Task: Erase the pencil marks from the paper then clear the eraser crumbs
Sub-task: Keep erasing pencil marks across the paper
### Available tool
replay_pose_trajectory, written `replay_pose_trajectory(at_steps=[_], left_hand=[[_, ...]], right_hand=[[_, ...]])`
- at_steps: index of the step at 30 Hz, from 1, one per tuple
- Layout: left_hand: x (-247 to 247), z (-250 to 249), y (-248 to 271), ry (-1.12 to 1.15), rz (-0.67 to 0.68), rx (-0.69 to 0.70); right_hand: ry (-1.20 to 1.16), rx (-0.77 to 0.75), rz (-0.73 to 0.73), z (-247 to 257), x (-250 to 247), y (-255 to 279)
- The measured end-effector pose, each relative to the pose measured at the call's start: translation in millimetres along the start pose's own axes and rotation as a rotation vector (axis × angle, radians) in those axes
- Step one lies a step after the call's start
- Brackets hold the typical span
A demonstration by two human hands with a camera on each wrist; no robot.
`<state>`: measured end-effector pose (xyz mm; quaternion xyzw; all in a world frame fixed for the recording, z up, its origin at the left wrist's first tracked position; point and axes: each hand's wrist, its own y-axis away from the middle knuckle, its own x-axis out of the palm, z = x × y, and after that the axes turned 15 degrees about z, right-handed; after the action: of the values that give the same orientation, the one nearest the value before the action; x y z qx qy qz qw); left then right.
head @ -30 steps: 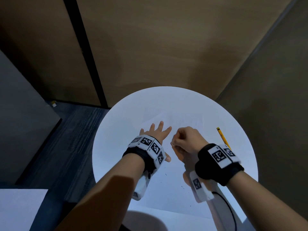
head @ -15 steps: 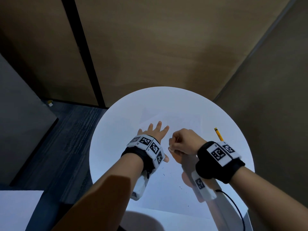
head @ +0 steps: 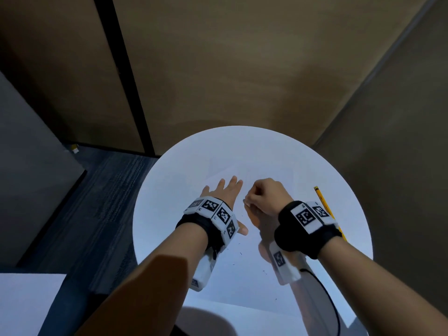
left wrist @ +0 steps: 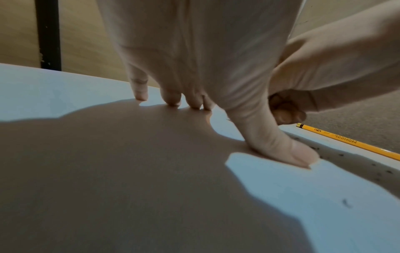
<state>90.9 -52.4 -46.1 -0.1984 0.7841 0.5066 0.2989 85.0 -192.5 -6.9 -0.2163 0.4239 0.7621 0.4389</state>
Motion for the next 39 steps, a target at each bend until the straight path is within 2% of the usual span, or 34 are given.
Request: replay_pose_trajectory(at_steps=[2,6,8,12,17,23,28,34,36,39], left_hand=[[-3,-2,2,-0.011,0.016,-0.005],[-8,-5,4,-0.034,0.052,-0.016],[-6,-3,4,-0.026,0.042,-0.010],[-3,-3,4,-0.021,0.032,-0.002],[-8,-5,3,-0.022,0.040,-0.019],[0,-1,1,-0.021,0.016,0.000],[-5,-2,2,-0.025,0.042,-0.005],[-1,0,1,-0.007,0.018,0.009],[-5,-2,2,-0.019,0.031,0.001],[-2,0,0,-0.015,0.021,-0.004]], right_hand=[[0.001,-0.027,-0.002,0,9,6],[0.037,-0.056,0.183,0,12,20],[0.043,-0.033,0.142,0,5,10],[0.011,-0.011,-0.037,4,6,-3],[0.059,-0.029,0.171,4,11,13],[-0.022,0.000,-0.021,3,4,-6],[0.022,-0.025,0.165,3,8,10],[-0.008,-0.029,-0.053,6,5,-8],[0.025,-0.077,0.039,3,13,1],[0.071,-0.072,0.265,-2,6,13]])
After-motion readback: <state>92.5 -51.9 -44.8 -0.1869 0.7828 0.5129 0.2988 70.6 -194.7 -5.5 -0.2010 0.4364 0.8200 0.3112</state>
